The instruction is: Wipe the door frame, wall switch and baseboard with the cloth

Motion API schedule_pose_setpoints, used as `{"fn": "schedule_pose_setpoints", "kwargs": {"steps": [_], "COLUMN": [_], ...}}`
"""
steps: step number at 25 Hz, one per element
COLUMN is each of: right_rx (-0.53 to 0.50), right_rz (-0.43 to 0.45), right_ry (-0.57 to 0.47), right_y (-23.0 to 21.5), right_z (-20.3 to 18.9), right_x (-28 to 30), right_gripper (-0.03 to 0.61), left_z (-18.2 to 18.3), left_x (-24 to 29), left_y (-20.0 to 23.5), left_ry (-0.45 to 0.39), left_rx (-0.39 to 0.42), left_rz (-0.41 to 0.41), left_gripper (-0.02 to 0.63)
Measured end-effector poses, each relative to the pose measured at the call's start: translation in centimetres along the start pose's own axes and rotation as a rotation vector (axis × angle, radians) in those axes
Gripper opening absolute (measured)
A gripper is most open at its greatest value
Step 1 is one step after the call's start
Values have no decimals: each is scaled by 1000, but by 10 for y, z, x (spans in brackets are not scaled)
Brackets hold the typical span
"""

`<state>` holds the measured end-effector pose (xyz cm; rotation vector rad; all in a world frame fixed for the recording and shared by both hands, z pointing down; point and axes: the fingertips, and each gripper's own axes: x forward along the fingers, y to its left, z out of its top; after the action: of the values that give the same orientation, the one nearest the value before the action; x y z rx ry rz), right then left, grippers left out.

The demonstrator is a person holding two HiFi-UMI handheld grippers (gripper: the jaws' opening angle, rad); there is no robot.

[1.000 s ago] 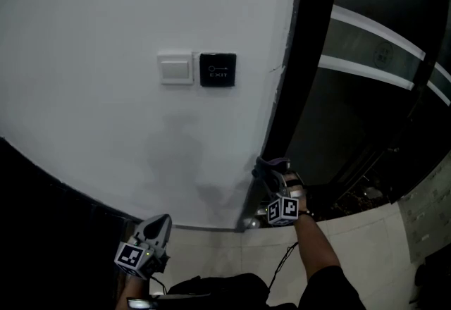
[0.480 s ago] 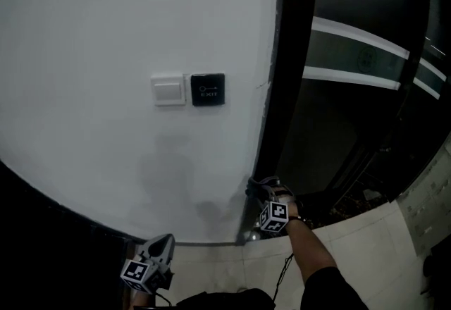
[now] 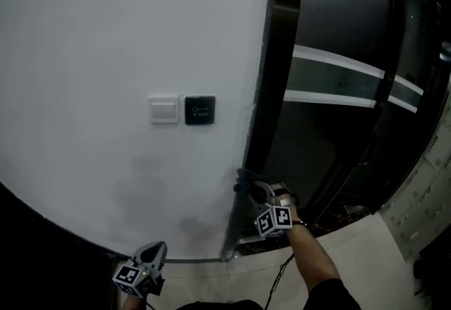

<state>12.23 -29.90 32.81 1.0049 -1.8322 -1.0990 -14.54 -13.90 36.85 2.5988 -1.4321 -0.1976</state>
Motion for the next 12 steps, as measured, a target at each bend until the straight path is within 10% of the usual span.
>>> {"fn": "schedule_pose_setpoints", "kwargs": {"steps": [7,12], "right_rx": [-180,-183], "right_rz": [-337,-403], "right_ry": [-43,7], "right_y": [-186,-230], "right_z": [62,68], "right_x": [-49,-46], "right_gripper": [83,83], "left_z": [19,22], "left_x": [10,8], "left_y": [-10,-13], "left_ry": [-37,-43], "left_rx": [45,44], "left_rz": [-66,-69], "left_gripper": [2,2]}}
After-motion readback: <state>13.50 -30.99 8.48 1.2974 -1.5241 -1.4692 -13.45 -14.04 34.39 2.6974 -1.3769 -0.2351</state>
